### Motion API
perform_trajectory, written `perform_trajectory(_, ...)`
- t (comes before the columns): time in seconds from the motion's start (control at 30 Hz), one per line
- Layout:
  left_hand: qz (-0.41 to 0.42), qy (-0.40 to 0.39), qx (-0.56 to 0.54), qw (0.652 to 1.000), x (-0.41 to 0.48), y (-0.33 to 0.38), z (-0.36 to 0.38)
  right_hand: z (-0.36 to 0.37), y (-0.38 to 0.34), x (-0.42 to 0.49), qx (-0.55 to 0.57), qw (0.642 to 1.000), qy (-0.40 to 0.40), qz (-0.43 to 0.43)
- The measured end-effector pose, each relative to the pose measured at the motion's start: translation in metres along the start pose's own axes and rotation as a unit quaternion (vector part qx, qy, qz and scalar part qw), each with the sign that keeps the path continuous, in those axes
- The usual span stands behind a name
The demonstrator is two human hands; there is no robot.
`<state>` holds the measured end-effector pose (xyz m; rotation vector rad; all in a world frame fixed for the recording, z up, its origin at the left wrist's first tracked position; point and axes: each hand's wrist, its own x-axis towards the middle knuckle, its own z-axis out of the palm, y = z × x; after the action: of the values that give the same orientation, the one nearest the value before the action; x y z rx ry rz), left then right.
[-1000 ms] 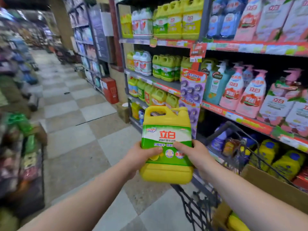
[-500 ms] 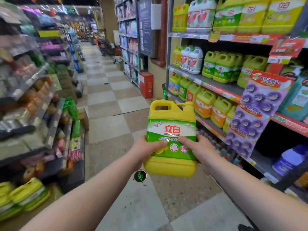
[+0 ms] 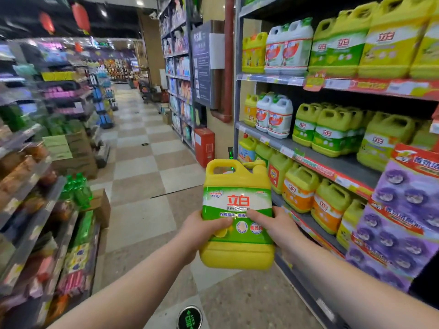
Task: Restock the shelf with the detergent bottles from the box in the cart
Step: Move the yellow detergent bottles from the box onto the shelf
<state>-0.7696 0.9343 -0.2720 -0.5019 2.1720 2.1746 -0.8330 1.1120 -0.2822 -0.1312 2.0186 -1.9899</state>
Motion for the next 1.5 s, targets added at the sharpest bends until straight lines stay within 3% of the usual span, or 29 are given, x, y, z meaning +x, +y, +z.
perform_trajectory(0.27,0.000,-0.008,0.019,1.000,0.117,0.026,0.004,-0.013,-0.014,0.106,0.000,1.000,0.022,0.011)
perform_trajectory(0.6,0.001,-0.130,0.040,0.991,0.288,0.059,0.012,-0.030,-0.028,0.241,-0.018,0.990,0.137,-0.030)
perform_trajectory(0.9,0.023,-0.223,0.083,0.971,0.444,0.106,0.021,-0.030,-0.047,0.354,0.019,0.968,0.249,-0.004)
perform_trajectory(1.2,0.022,-0.294,0.087,0.952,0.550,0.129,0.098,-0.103,-0.060,0.437,0.001,0.942,0.337,0.004)
perform_trajectory(1.5,0.050,-0.299,0.088,0.949,0.667,0.174,0.175,-0.194,-0.092,0.551,-0.055,0.936,0.345,-0.045)
